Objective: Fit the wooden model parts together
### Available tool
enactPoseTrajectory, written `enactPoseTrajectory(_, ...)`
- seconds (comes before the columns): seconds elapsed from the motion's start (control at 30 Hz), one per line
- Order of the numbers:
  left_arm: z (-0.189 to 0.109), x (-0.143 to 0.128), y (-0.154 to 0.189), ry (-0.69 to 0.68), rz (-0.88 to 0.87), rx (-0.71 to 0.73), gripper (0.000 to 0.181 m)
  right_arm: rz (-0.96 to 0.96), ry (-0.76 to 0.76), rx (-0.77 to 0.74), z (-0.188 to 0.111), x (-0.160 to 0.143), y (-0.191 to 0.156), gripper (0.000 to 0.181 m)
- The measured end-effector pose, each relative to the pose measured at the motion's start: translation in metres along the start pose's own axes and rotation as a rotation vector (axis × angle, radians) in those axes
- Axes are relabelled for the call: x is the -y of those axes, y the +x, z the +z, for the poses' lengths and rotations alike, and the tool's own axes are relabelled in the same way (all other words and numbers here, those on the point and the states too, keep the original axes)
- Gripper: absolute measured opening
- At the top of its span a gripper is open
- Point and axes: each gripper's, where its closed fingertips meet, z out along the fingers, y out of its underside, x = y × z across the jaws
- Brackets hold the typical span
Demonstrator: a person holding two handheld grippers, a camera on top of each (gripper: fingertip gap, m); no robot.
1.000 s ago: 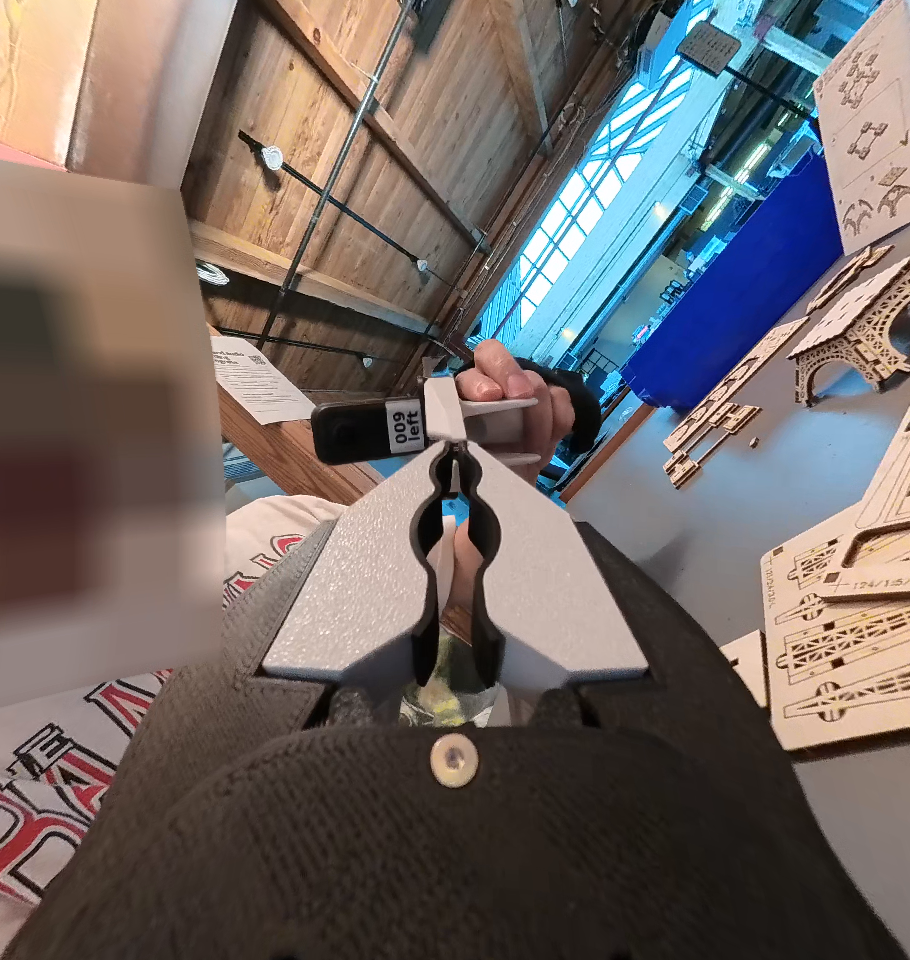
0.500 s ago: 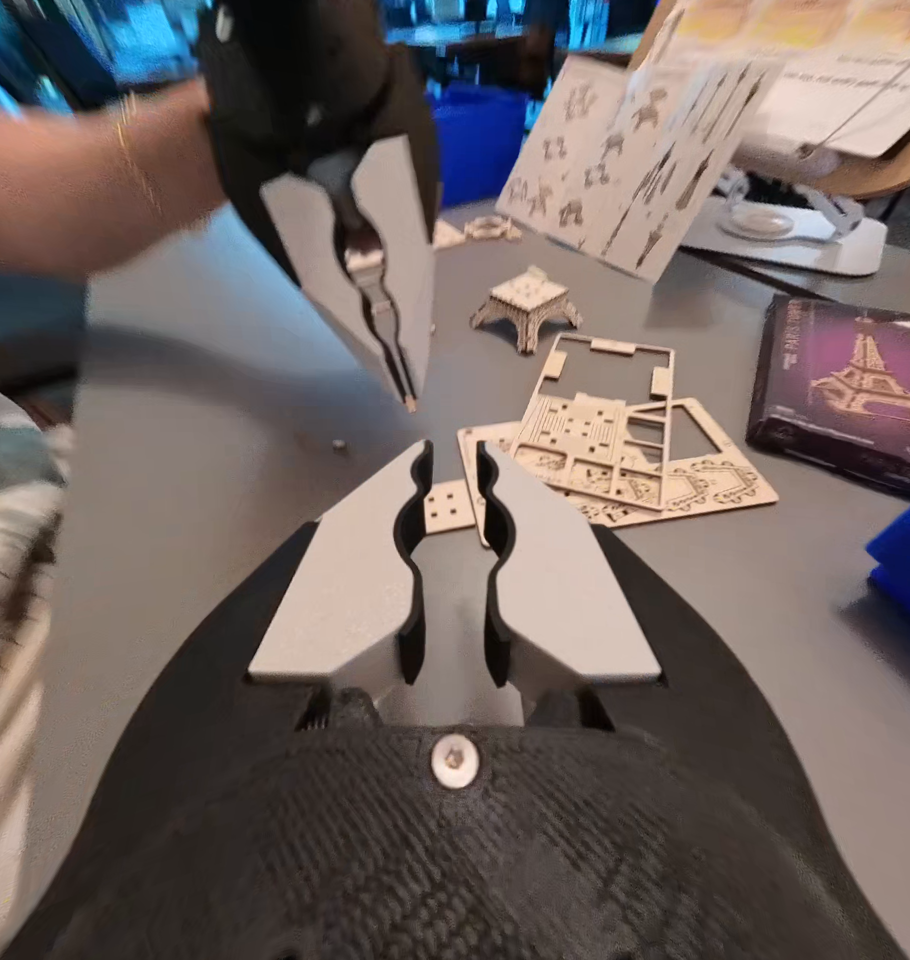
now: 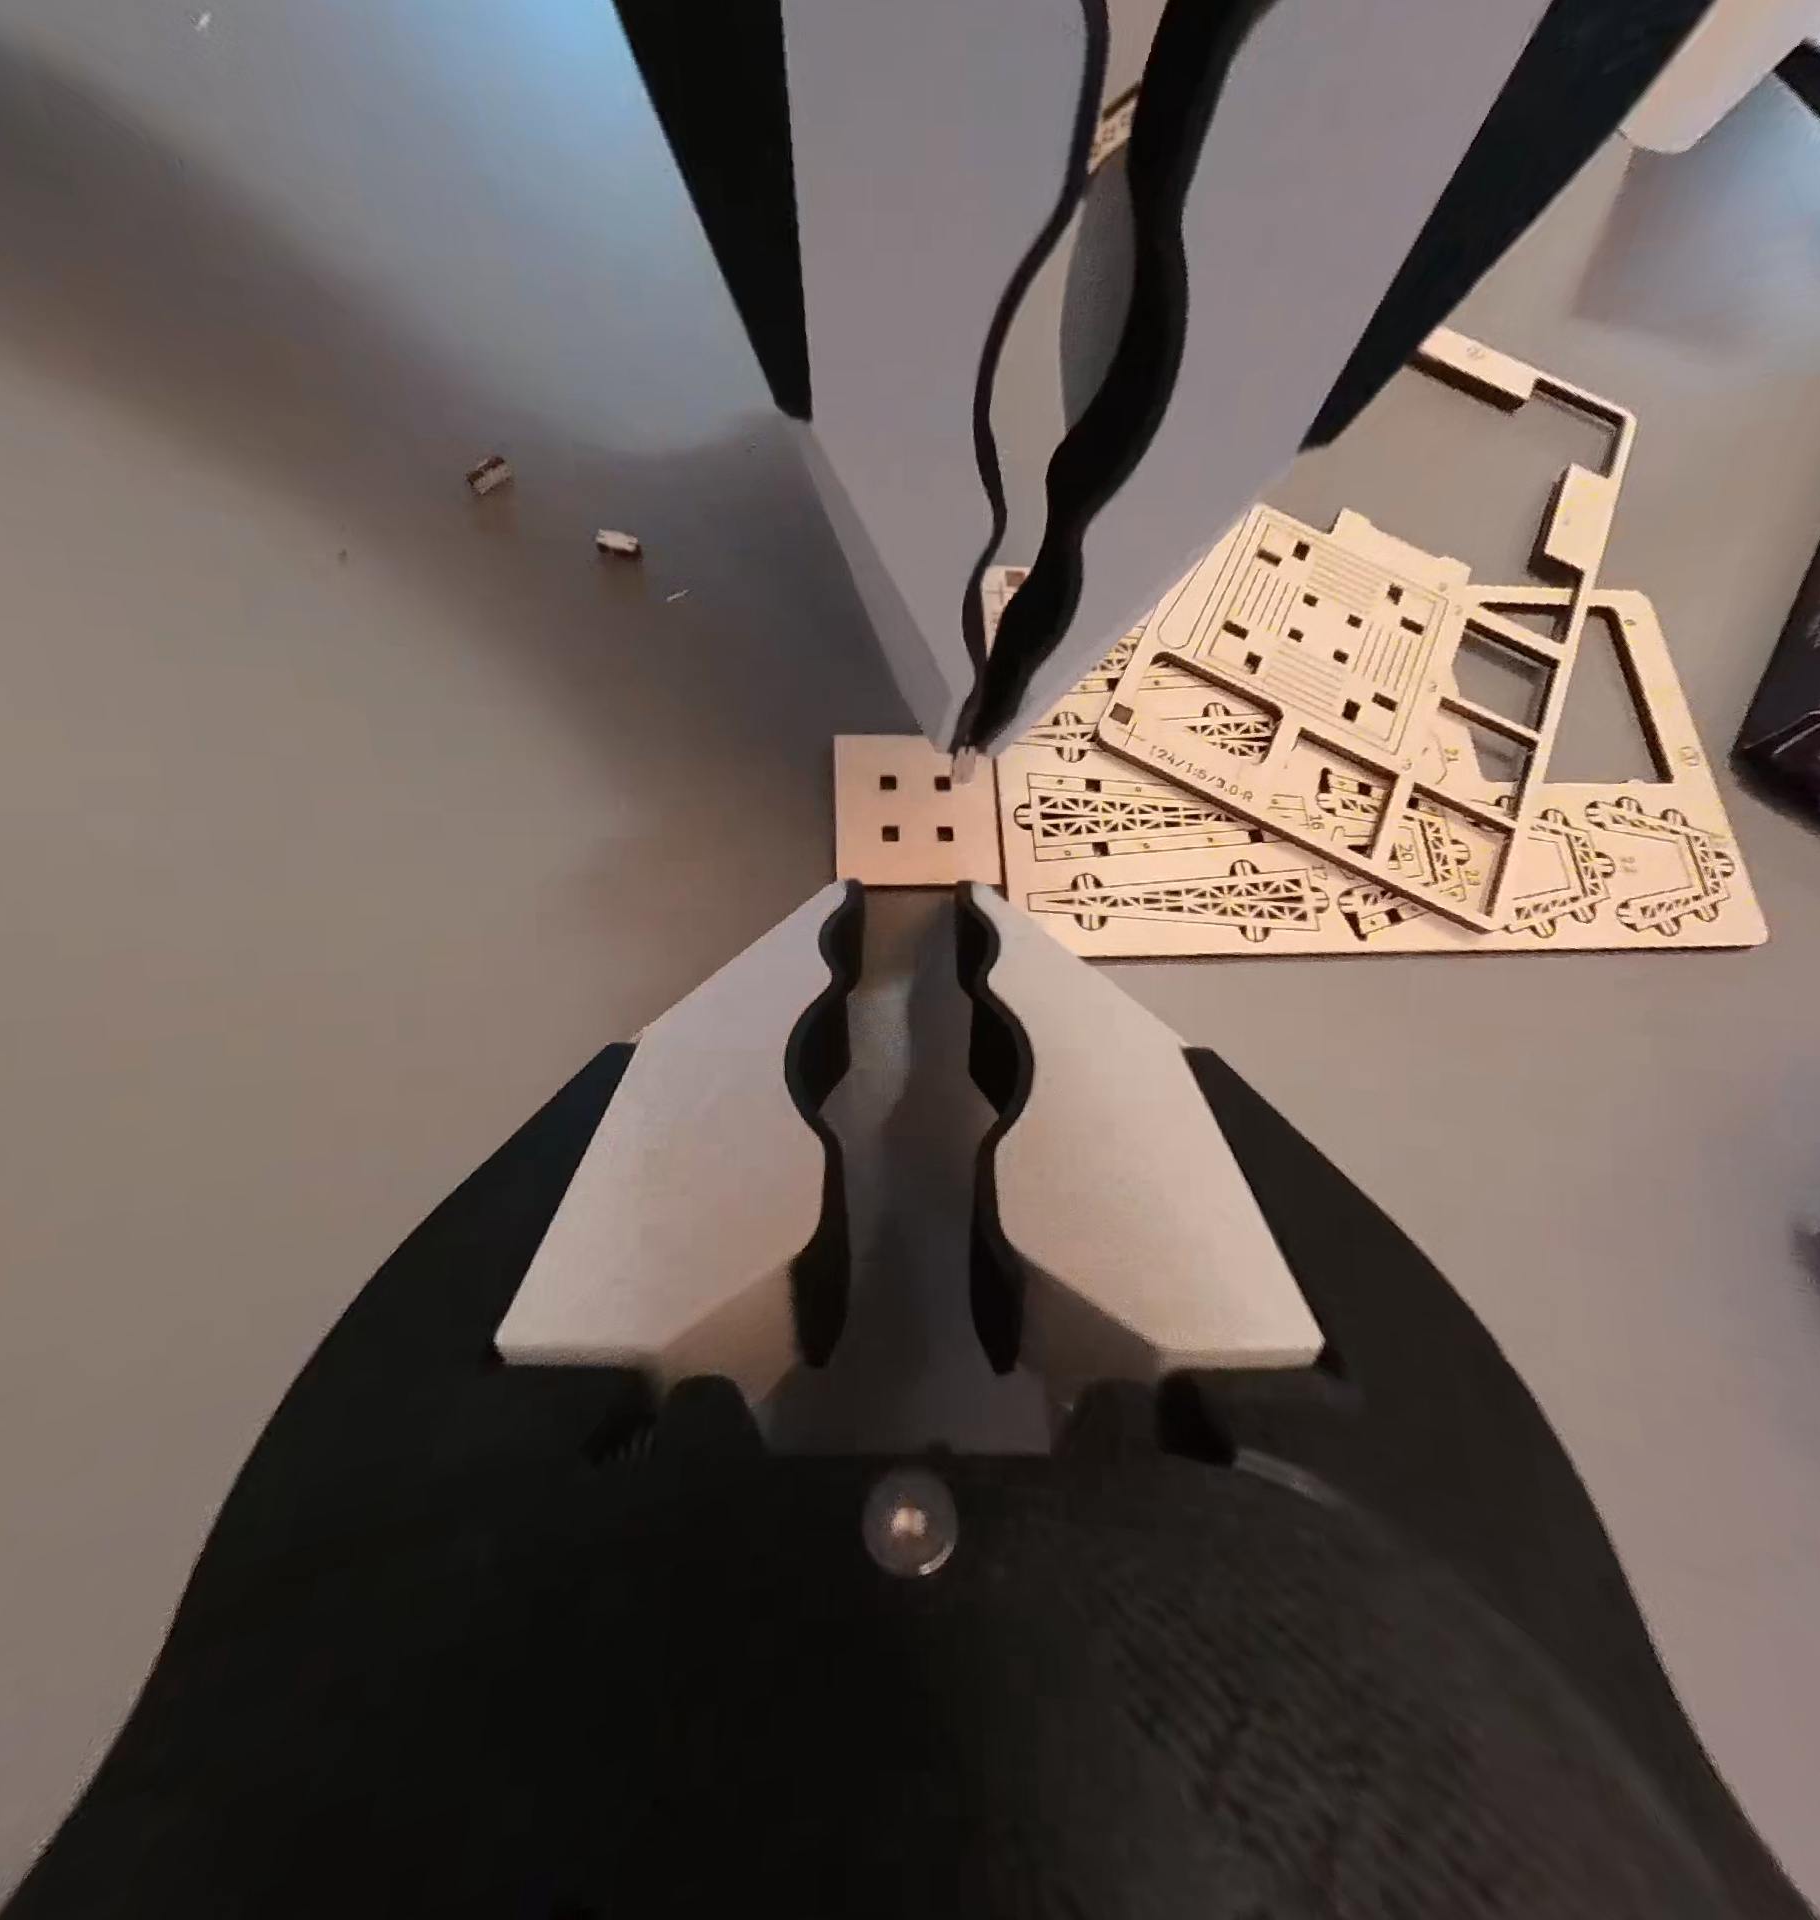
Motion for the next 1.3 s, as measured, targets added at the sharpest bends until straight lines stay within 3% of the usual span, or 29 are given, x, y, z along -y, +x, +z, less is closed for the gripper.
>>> enactPoseTrajectory(0.03, 0.001, -0.001, 0.0, -0.014, 0.0, 0.001, 0.0, 0.003, 0.0, -0.002, 0.0, 0.0, 0.001, 0.017)
enactPoseTrajectory(0.33, 0.002, -0.006, -0.002, -0.092, 0.0, 0.008, 0.0, 0.051, -0.005, -0.019, -0.004, -0.005, 0.009, 0.015)
enactPoseTrajectory(0.53, 0.006, -0.006, -0.001, -0.145, 0.011, 0.006, 0.0, 0.181, 0.078, -0.069, -0.032, -0.012, 0.028, 0.016)
enactPoseTrajectory(0.67, 0.007, -0.006, -0.002, -0.175, 0.018, -0.006, 0.0, 0.215, 0.038, -0.121, -0.043, -0.03, 0.037, 0.016)
enactPoseTrajectory(1.3, 0.007, -0.002, -0.001, -0.193, -0.049, -0.029, 0.0, 0.212, -0.017, -0.108, -0.039, -0.038, 0.036, 0.012)
